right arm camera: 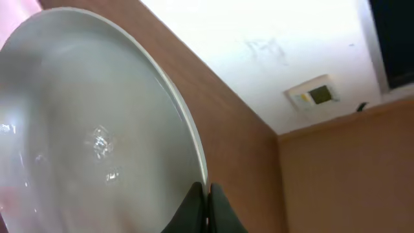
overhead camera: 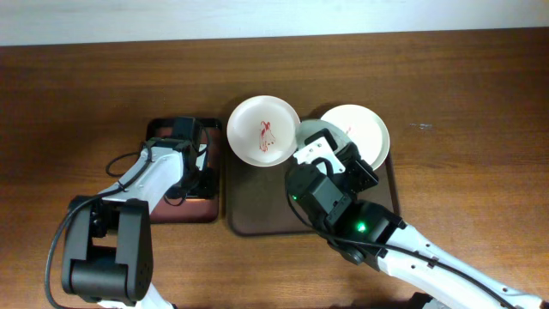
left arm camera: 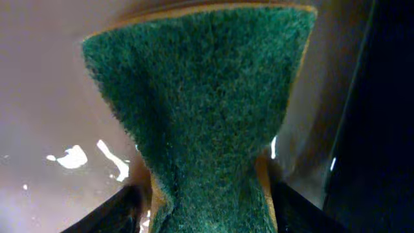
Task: Clean dirty plates on tray and stack at the side
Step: 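Lift the cleaned front plate with the right gripper and place it right, then grasp the pink plate rim with the right gripper and pull it forward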
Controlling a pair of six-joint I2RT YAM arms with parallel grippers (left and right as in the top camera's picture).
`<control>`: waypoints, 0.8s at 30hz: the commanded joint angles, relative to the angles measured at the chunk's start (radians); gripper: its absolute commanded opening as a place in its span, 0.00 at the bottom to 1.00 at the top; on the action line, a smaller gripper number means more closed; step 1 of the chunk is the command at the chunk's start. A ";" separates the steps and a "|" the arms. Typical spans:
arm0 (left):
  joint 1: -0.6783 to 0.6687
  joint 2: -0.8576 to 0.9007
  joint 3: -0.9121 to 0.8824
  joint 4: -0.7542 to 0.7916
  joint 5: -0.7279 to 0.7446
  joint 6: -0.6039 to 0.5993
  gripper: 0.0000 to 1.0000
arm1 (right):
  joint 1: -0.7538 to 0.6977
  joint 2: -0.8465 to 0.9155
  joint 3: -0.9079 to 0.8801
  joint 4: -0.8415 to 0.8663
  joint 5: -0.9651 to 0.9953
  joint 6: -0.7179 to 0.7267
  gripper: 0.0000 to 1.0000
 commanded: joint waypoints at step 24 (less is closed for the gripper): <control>0.000 0.021 -0.019 0.013 -0.007 0.005 0.63 | -1.344 0.266 0.023 -0.016 -1.078 0.601 0.04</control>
